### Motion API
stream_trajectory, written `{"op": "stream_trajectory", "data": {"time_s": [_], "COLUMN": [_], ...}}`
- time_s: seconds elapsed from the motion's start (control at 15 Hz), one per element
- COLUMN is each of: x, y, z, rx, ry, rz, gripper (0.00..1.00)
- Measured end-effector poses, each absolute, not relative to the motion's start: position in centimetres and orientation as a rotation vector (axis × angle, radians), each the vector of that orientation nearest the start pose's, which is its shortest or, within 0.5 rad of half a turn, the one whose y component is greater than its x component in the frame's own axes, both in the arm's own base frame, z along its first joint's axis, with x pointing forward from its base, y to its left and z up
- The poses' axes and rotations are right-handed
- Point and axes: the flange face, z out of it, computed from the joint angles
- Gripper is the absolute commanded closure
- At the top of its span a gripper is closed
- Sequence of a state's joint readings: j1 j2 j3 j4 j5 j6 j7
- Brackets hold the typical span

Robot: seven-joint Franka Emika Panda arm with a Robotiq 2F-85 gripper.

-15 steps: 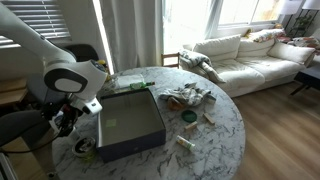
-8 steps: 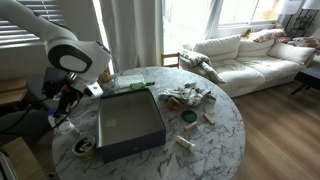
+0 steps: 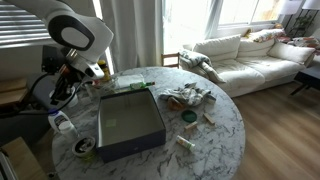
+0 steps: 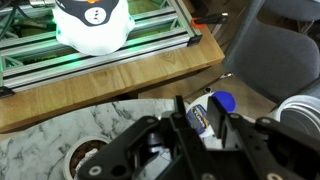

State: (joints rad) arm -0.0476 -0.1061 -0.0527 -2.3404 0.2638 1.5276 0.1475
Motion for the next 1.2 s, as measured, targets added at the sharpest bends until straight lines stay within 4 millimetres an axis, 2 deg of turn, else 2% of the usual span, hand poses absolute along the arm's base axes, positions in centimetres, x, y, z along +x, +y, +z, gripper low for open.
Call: {"op": "stream_trajectory", "data": {"time_s": [0.27, 0.33, 0.4, 0.6, 0.73, 1.07, 1.2], "x": [39.6, 39.2, 38.8, 37.6, 37.0, 36.0, 35.8], "y": [-1.5, -1.6, -1.7, -1.9, -1.9, -1.7, -1.5], "z": [30.8, 29.6, 28.4, 25.8, 24.6, 22.9, 22.4], "rx": [-2.717, -2.726, -2.735, -2.758, -2.769, -2.744, -2.725], "ry": [0.515, 0.532, 0.549, 0.586, 0.605, 0.652, 0.665], "rz": [0.901, 0.879, 0.861, 0.816, 0.788, 0.787, 0.805], "gripper": [0.07, 0.01, 0.0, 0.0, 0.06, 0.12, 0.18]}}
